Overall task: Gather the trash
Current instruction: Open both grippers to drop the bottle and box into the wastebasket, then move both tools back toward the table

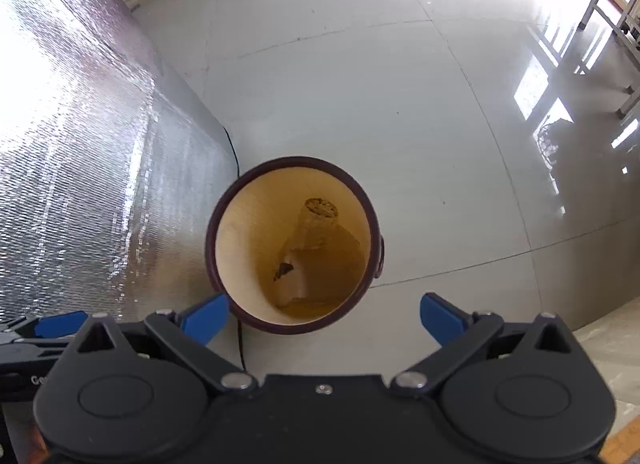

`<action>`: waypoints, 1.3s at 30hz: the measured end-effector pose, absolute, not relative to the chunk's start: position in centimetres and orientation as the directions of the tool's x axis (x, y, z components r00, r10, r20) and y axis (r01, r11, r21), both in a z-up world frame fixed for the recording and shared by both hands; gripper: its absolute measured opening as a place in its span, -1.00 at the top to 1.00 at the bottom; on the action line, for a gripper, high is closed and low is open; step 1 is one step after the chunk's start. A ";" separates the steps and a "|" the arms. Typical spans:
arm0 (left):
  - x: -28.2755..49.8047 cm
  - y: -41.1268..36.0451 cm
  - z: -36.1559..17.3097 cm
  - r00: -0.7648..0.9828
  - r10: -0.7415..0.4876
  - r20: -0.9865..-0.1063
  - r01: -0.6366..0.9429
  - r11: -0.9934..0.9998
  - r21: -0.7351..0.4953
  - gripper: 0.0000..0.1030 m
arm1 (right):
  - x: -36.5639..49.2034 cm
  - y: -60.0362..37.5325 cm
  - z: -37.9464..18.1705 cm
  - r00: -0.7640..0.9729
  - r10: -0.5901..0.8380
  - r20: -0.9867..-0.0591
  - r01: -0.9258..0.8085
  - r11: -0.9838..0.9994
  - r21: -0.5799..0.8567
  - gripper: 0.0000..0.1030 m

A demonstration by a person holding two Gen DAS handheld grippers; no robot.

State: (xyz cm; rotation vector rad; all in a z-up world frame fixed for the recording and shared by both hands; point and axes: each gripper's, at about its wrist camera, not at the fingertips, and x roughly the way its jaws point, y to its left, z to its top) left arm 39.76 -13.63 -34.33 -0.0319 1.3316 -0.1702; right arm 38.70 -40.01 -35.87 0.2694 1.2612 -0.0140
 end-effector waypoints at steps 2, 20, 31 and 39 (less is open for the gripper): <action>39.4 -13.5 -33.4 0.238 -0.148 -0.960 0.105 0.987 -0.126 -0.92 | 38.5 -39.8 -34.7 0.325 0.133 -0.936 0.152 0.970 0.191 -1.00; 35.4 -12.7 -21.3 0.405 -0.177 -0.897 0.169 0.979 -0.117 -0.97 | 32.1 -40.1 -23.5 0.461 0.054 -0.886 0.117 0.986 0.121 -1.00; 32.5 -12.1 -19.0 0.431 -0.184 -0.884 0.187 0.976 -0.112 -1.00 | 28.0 -40.3 -20.4 0.499 0.029 -0.866 0.143 0.983 0.115 -1.00; 29.2 -10.9 -13.7 0.523 -0.229 -0.821 0.247 0.963 -0.110 -1.00 | 24.9 -39.5 -16.6 0.549 -0.032 -0.835 0.166 0.983 0.072 -1.00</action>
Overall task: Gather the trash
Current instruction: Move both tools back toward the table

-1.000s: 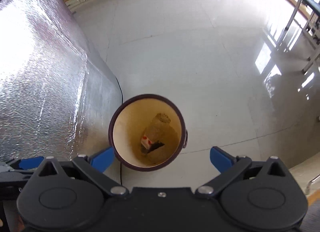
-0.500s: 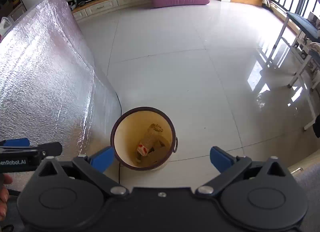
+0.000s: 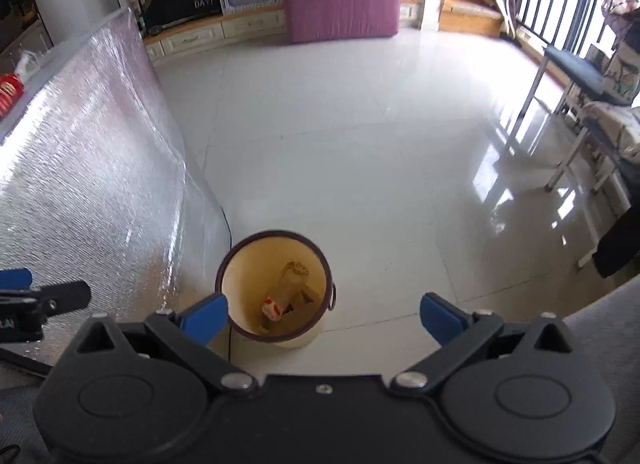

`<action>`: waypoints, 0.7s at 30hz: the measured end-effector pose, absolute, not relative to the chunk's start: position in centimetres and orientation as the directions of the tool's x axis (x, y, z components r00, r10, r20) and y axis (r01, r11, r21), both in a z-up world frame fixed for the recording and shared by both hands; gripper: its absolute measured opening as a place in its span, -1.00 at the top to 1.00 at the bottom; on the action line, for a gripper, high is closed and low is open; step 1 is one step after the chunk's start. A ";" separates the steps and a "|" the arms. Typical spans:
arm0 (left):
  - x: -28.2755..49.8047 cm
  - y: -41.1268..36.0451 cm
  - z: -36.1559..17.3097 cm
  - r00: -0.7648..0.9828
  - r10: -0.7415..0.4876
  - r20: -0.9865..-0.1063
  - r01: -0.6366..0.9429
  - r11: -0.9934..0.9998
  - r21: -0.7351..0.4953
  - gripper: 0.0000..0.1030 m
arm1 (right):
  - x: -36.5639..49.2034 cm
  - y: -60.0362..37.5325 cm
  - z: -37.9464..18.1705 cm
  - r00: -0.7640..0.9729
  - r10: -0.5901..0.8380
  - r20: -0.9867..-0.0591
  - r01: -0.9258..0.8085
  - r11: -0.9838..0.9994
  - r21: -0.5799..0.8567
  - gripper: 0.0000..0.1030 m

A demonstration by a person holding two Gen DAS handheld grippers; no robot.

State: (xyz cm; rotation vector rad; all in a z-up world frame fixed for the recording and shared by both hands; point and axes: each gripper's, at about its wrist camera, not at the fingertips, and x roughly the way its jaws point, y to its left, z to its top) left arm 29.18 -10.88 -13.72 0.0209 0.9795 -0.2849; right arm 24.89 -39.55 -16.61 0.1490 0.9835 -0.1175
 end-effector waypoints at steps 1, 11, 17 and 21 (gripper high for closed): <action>28.8 -10.5 -13.0 0.530 -0.251 -0.810 0.258 0.958 -0.127 -1.00 | 24.3 -39.4 -15.9 0.562 -0.034 -0.826 0.167 0.983 0.074 -1.00; 22.8 -6.2 -6.0 0.670 -0.308 -0.676 0.284 0.947 -0.149 -1.00 | 18.9 -37.4 -8.9 0.705 -0.061 -0.706 0.166 0.983 0.080 -1.00; 20.7 -1.7 -2.4 0.765 -0.256 -0.591 0.215 0.967 -0.140 -1.00 | 16.7 -35.4 -4.8 0.793 -0.056 -0.606 0.146 0.984 0.100 -1.00; 19.2 2.0 -0.9 0.822 -0.184 -0.540 0.147 0.983 -0.112 -1.00 | 15.8 -33.1 -3.3 0.842 -0.038 -0.539 0.110 0.989 0.101 -1.00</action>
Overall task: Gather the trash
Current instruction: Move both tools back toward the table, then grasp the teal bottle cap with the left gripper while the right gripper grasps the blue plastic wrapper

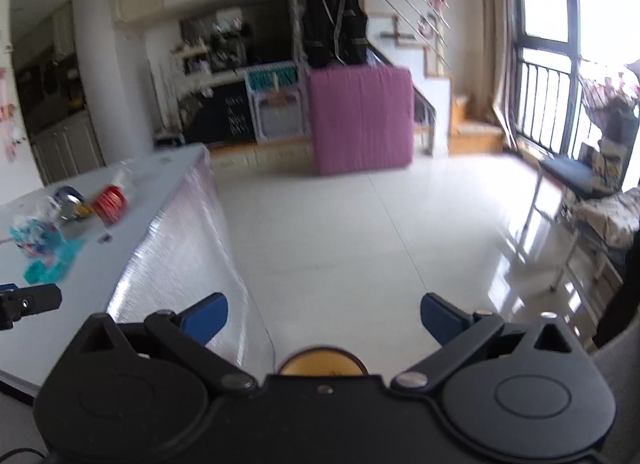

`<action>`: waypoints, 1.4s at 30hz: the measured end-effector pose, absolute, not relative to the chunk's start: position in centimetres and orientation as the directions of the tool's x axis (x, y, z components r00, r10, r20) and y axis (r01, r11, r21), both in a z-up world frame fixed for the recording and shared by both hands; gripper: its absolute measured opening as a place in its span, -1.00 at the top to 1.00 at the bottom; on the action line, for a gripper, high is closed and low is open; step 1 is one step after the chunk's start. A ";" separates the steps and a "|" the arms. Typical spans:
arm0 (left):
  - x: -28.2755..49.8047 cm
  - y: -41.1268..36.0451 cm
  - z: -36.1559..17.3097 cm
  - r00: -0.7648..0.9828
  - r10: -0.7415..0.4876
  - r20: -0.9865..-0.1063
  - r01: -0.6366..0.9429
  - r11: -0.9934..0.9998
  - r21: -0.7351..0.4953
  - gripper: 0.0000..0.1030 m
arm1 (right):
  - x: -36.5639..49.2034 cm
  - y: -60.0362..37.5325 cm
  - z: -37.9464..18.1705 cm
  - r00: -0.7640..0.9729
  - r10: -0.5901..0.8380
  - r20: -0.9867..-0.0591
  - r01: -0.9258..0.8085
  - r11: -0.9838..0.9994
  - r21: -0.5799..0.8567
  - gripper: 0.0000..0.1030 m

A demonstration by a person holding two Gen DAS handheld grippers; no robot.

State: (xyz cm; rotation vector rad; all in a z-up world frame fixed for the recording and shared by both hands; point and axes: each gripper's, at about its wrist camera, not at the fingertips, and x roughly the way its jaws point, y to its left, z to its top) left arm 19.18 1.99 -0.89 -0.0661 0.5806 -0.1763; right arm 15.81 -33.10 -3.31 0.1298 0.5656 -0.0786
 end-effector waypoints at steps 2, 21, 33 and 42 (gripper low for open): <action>18.6 4.0 -0.4 0.849 -0.147 -0.508 0.108 0.989 -0.106 -1.00 | 15.7 -31.8 -2.9 0.862 -0.025 -0.507 0.091 0.990 0.105 -1.00; 21.0 15.5 -1.4 0.899 0.056 -0.435 -0.091 0.994 -0.059 -1.00 | 20.6 -17.0 -1.7 0.896 0.201 -0.397 -0.163 0.978 0.128 -1.00; 29.2 19.5 -6.8 0.850 -0.001 -0.527 -0.036 0.997 -0.061 -0.65 | 27.4 -10.0 -1.4 0.856 0.319 -0.406 -0.288 0.948 0.138 -1.00; 32.4 20.0 -9.9 0.821 -0.024 -0.571 -0.012 0.998 -0.059 -0.47 | 32.8 -4.7 -1.6 0.793 0.425 -0.436 -0.410 0.902 0.134 -1.00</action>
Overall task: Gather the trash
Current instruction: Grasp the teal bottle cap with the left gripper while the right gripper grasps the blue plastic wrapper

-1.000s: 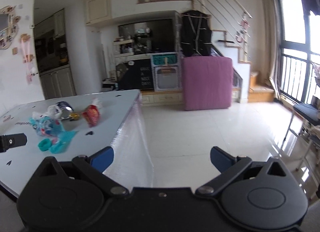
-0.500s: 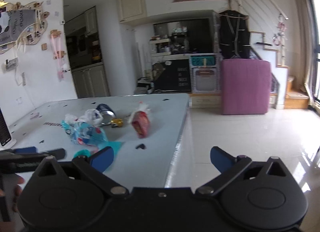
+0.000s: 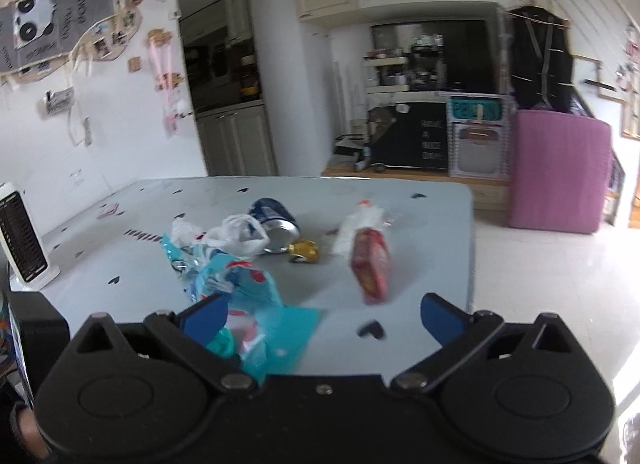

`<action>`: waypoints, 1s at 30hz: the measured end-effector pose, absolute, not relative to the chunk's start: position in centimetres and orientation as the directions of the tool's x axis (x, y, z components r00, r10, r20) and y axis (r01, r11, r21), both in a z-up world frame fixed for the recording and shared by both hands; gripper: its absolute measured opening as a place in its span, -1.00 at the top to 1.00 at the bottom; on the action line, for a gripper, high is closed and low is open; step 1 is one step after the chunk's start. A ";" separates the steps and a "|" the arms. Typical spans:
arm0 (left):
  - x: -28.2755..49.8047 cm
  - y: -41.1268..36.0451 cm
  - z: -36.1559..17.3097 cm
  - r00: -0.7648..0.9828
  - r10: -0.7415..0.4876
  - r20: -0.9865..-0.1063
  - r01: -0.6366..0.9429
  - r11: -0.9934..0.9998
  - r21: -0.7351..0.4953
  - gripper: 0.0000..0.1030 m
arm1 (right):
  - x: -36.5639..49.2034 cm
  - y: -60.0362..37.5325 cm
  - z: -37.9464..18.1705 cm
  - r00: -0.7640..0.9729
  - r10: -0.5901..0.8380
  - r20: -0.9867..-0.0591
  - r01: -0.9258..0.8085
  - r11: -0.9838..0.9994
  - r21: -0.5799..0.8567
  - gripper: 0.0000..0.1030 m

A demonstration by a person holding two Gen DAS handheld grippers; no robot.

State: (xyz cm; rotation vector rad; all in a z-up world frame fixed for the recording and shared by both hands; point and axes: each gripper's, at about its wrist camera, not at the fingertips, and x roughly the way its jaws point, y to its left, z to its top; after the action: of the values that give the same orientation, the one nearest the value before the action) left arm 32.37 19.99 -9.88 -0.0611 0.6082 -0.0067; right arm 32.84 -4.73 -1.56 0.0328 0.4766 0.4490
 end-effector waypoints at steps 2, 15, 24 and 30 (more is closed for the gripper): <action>32.3 19.9 -10.1 0.819 -0.032 -0.572 -0.001 0.998 -0.058 -0.47 | 34.0 -3.3 -1.6 0.787 0.437 -0.435 -0.430 0.895 0.120 -1.00; 31.3 19.6 -9.8 0.829 -0.056 -0.557 0.040 0.998 -0.040 0.05 | 41.1 6.3 -2.2 0.616 0.585 -0.527 -0.662 0.747 0.055 -1.00; 28.3 22.0 -9.7 0.832 -0.056 -0.551 0.018 0.997 -0.074 0.05 | 43.5 10.8 -4.3 0.494 0.610 -0.619 -0.756 0.653 0.041 -0.98; 27.3 23.2 -9.5 0.830 -0.051 -0.556 -0.004 0.995 -0.098 0.05 | 42.0 11.9 -5.9 0.452 0.581 -0.677 -0.770 0.637 0.032 -0.24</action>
State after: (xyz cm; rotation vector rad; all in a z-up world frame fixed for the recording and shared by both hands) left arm 27.31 23.20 -9.51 -0.0970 0.5922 -0.0251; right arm 42.01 11.93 -5.92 -0.2985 0.7092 0.8494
